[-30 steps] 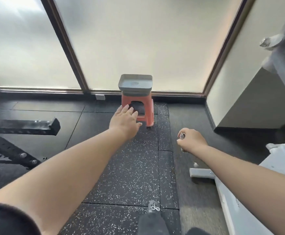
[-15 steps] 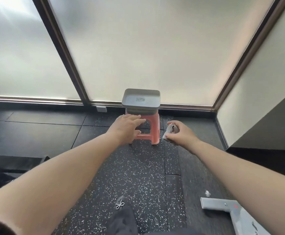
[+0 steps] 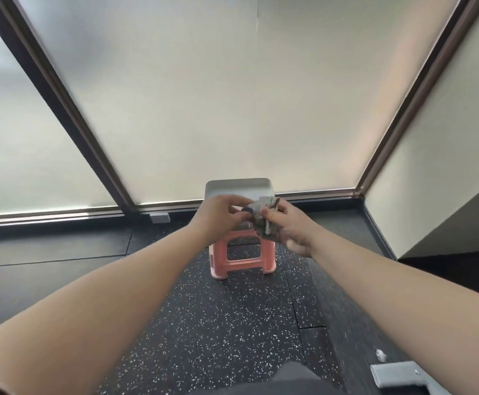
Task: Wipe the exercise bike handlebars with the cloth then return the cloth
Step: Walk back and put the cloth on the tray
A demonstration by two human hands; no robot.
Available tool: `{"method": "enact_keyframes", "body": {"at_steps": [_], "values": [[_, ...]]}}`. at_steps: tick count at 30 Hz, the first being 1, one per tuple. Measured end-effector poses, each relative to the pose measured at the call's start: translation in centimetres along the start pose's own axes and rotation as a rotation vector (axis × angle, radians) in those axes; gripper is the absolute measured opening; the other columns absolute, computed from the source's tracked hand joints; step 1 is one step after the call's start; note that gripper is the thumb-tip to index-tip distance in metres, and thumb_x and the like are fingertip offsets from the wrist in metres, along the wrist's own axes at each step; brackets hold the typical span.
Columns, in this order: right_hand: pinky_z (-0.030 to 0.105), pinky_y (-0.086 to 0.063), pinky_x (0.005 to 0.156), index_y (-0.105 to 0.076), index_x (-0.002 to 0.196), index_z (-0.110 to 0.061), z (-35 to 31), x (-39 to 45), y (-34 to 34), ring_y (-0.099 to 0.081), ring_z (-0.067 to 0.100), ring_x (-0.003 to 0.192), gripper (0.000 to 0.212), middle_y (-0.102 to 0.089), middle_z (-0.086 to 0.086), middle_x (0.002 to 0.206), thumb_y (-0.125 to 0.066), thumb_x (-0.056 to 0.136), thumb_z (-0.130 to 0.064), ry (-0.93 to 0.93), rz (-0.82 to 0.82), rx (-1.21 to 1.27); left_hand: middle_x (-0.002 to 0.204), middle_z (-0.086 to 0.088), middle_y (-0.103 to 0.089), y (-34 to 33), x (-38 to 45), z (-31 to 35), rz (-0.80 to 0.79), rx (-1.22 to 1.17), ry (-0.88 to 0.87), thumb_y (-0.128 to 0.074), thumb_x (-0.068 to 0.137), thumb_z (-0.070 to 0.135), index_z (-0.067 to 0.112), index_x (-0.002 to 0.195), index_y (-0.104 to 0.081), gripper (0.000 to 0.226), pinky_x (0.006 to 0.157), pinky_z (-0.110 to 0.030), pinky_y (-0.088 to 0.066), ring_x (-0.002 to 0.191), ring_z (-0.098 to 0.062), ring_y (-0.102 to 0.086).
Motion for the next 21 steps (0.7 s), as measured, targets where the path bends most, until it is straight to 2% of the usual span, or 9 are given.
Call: {"method": "enact_keyframes", "body": {"at_steps": [2, 5, 7, 10, 12, 14, 16, 17, 21], "values": [[0.040, -0.056, 0.075, -0.054, 0.120, -0.010, -0.1, 1.6, 0.1, -0.069, 0.023, 0.078, 0.035, -0.070, 0.013, 0.096, -0.064, 0.087, -0.010, -0.026, -0.005, -0.026, 0.094, 0.006, -0.070, 0.9, 2.4, -0.8, 0.049, 0.009, 0.021, -0.063, 0.090, 0.024, 0.021, 0.110, -0.069, 0.021, 0.076, -0.026, -0.051, 0.087, -0.011, -0.065], [0.045, -0.054, 0.084, -0.053, 0.126, -0.013, -0.5, 4.6, 0.7, -0.069, 0.022, 0.077, 0.045, -0.072, 0.011, 0.092, -0.067, 0.084, -0.006, -0.064, -0.039, -0.063, 0.100, -0.003, -0.069, 1.5, 6.4, -2.1, 0.046, -0.068, 0.113, -0.051, 0.096, 0.023, 0.013, 0.109, -0.064, 0.021, 0.057, -0.019, -0.050, 0.080, -0.017, -0.068], [0.041, -0.057, 0.078, -0.054, 0.125, -0.012, -1.2, 7.1, 1.2, -0.069, 0.022, 0.077, 0.043, -0.072, 0.010, 0.090, -0.066, 0.084, -0.005, -0.088, -0.030, -0.076, 0.102, -0.011, -0.067, 1.7, 9.2, -3.0, 0.021, -0.187, 0.197, -0.047, 0.098, 0.023, 0.007, 0.103, -0.063, 0.023, 0.050, -0.019, -0.053, 0.072, -0.019, -0.069], [0.039, -0.059, 0.072, -0.056, 0.117, -0.008, -2.8, 11.1, 2.1, -0.068, 0.023, 0.080, 0.028, -0.070, 0.012, 0.093, -0.062, 0.089, -0.009, -0.104, 0.031, -0.096, 0.101, -0.019, -0.064, 1.6, 13.4, -3.8, 0.015, -0.445, 0.308, -0.043, 0.100, 0.028, 0.006, 0.096, -0.058, 0.028, 0.059, -0.031, -0.060, 0.073, -0.021, -0.068], [0.043, -0.057, 0.078, -0.057, 0.109, -0.009, -3.8, 14.1, 3.4, -0.066, 0.024, 0.083, 0.018, -0.068, 0.013, 0.097, -0.060, 0.092, -0.015, -0.094, 0.069, -0.140, 0.104, -0.014, -0.066, 1.3, 16.7, -4.6, -0.022, -0.529, 0.330, -0.045, 0.097, 0.040, 0.012, 0.101, -0.057, 0.031, 0.067, -0.035, -0.060, 0.080, -0.021, -0.070], [0.047, -0.056, 0.083, -0.059, 0.104, -0.011, -5.0, 17.0, 4.7, -0.066, 0.024, 0.084, 0.017, -0.068, 0.014, 0.100, -0.059, 0.093, -0.023, -0.073, 0.101, -0.190, 0.110, -0.009, -0.066, 0.9, 20.2, -5.3, -0.085, -0.488, 0.307, -0.061, 0.086, 0.048, 0.019, 0.112, -0.055, 0.040, 0.069, -0.033, -0.059, 0.090, -0.019, -0.070], [0.045, -0.058, 0.081, -0.060, 0.103, -0.012, -6.3, 19.8, 6.1, -0.068, 0.026, 0.086, 0.021, -0.069, 0.016, 0.103, -0.062, 0.092, -0.030, -0.070, 0.111, -0.220, 0.110, -0.006, -0.066, 0.7, 23.7, -5.5, -0.127, -0.445, 0.304, -0.079, 0.068, 0.047, 0.025, 0.116, -0.054, 0.059, 0.068, -0.029, -0.057, 0.096, -0.017, -0.068], [0.044, -0.059, 0.080, -0.060, 0.102, -0.013, -7.0, 21.0, 6.8, -0.068, 0.027, 0.087, 0.022, -0.069, 0.016, 0.103, -0.063, 0.090, -0.031, -0.077, 0.102, -0.227, 0.109, -0.005, -0.066, 0.6, 25.3, -5.7, -0.123, -0.438, 0.312, -0.082, 0.064, 0.043, 0.026, 0.114, -0.054, 0.060, 0.068, -0.027, -0.056, 0.097, -0.016, -0.067], [0.047, -0.057, 0.087, -0.062, 0.107, -0.017, -8.5, 25.4, 9.5, -0.068, 0.027, 0.091, 0.023, -0.070, 0.018, 0.107, -0.070, 0.086, -0.020, -0.110, -0.018, -0.312, 0.105, -0.009, -0.066, 0.5, 30.9, -6.2, -0.024, -0.472, 0.331, -0.075, 0.079, 0.029, 0.015, 0.104, -0.058, 0.033, 0.067, -0.027, -0.057, 0.092, -0.018, -0.067]]}}
Point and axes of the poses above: each hand's wrist, its own x-axis towards the middle knuckle, its own y-axis out of the back of the hand, z = x × y, the point moved 1 cm from there along x, towards the middle knuckle
